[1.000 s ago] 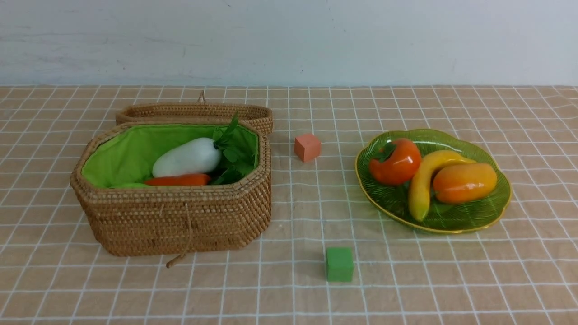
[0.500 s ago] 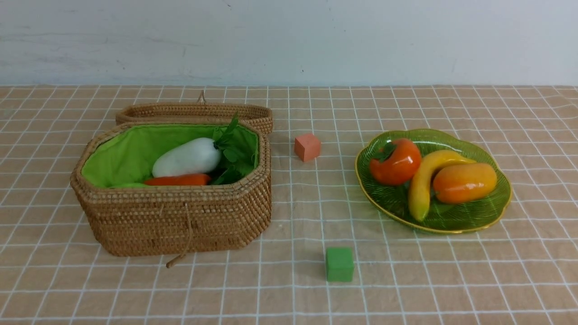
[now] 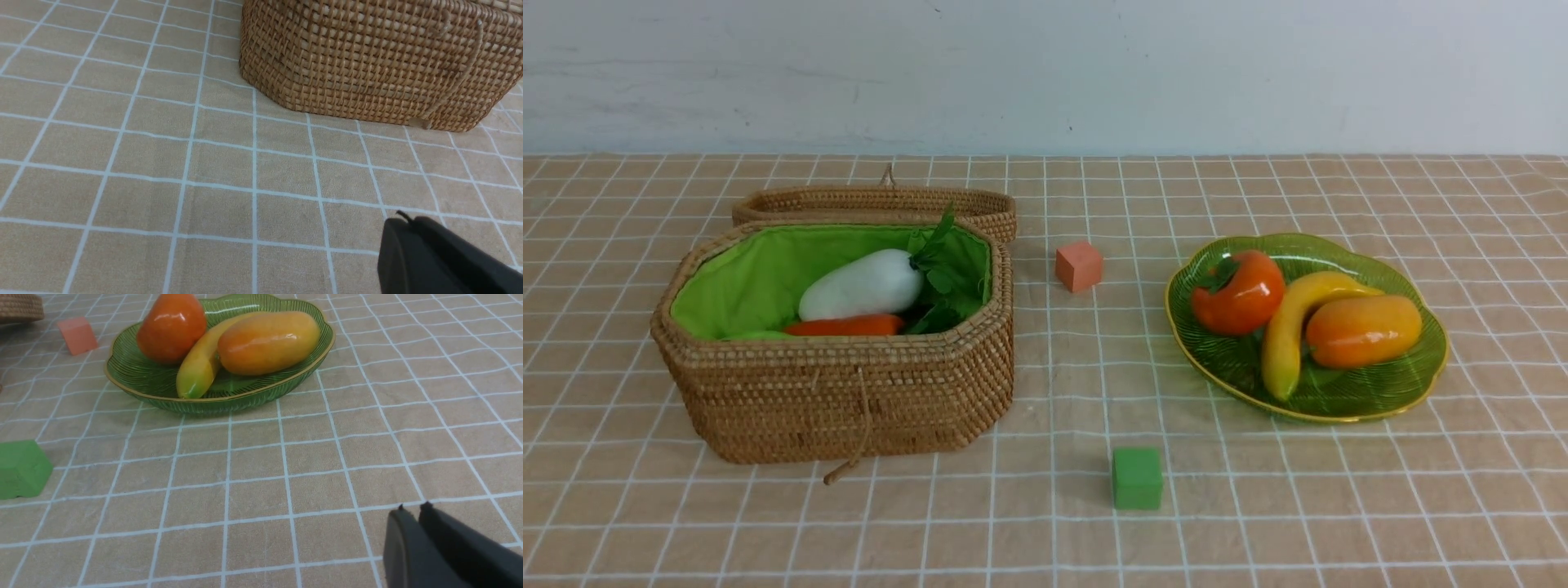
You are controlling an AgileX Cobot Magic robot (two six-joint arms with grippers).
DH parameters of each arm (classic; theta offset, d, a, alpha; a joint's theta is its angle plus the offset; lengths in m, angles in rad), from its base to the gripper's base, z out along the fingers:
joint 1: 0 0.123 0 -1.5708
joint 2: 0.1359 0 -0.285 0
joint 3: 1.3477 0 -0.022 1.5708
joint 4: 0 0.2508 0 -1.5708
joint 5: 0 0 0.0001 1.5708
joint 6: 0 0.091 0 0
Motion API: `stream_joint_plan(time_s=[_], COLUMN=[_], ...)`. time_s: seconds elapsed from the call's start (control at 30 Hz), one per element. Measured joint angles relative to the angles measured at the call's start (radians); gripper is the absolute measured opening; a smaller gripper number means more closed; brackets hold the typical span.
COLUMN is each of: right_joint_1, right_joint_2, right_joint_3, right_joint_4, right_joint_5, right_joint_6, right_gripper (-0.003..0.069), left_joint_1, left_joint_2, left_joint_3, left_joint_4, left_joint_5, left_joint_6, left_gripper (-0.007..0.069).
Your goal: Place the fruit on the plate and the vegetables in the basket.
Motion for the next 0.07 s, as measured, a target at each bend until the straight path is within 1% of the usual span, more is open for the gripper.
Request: stream_joint_plan(time_s=[0.07], right_joint_1=[0.000], right_joint_2=[0.000], right_joint_3=[0.000], right_joint_4=[0.000], right_joint_5=[0.000], right_joint_6=[0.000], right_gripper=[0.0061], left_joint_1=[0.000], left_joint_2=[0.000], left_joint_3=[0.000], left_joint_4=[0.000], left_joint_5=[0.000], left_joint_6=[0.000], left_gripper=[-0.0013])
